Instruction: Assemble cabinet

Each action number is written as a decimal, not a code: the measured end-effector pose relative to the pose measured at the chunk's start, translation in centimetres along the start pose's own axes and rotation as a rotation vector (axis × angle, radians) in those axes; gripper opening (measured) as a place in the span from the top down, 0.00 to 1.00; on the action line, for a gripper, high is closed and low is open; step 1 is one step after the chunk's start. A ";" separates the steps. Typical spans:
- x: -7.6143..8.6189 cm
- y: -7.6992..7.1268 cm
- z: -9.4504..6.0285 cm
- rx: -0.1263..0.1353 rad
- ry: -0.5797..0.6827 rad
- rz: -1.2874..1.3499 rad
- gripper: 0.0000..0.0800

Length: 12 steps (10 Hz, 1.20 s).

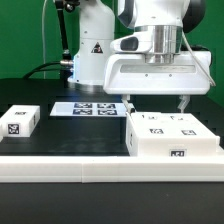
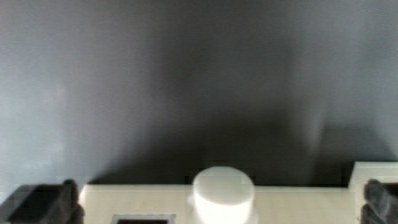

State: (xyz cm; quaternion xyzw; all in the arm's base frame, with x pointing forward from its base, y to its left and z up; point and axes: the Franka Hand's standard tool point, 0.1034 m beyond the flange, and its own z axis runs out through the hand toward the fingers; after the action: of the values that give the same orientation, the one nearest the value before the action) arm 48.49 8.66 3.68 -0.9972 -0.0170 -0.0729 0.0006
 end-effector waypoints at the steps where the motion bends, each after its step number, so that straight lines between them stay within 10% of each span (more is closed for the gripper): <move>1: 0.0 0.0 0.0 0.000 0.000 0.000 0.00; 6: -0.3 0.6 3.0 -0.013 0.002 0.011 0.00; 12: -0.2 0.6 3.1 -0.012 0.005 0.019 0.00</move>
Offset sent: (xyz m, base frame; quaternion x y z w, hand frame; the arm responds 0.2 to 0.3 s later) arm 0.0092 -0.0165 -0.0381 -0.0388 0.0398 0.0052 0.9984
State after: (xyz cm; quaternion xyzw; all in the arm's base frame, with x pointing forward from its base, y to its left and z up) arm 48.74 8.04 0.60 -0.9971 -0.0070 -0.0755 -0.0048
